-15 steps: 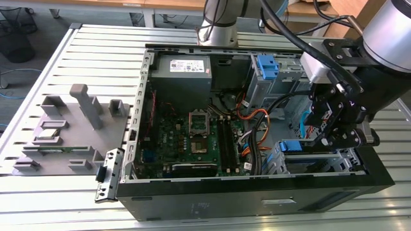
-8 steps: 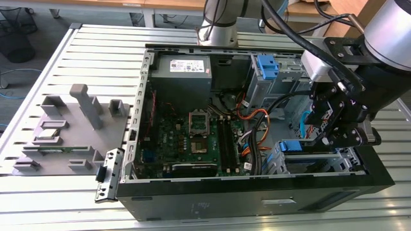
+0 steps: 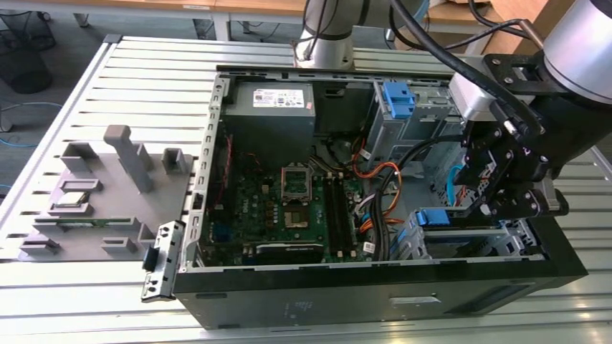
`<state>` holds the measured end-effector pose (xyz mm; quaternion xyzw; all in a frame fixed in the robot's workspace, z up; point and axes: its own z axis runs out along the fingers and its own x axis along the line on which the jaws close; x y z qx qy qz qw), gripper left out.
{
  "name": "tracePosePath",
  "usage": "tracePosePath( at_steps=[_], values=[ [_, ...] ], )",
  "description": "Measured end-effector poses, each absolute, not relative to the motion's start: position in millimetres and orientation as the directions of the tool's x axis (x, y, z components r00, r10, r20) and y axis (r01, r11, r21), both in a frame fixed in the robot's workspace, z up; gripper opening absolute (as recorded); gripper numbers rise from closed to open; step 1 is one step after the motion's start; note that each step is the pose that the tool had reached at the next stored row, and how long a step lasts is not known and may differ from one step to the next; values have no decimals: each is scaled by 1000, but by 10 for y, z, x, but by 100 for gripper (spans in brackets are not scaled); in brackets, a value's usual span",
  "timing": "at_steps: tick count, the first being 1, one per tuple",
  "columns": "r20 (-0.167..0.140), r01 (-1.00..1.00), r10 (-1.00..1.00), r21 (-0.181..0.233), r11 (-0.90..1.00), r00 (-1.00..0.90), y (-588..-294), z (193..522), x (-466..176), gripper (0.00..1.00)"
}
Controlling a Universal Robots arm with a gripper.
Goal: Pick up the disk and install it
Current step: 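Insert the disk into the insertion slot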
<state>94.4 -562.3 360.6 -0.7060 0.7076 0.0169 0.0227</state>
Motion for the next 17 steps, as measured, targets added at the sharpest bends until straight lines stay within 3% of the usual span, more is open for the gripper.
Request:
tracePosePath(
  at_steps=[17],
  values=[
    [-56, -1000, -998, -8, 2, -2, -5595, 3614, 945, 49]
  ],
)
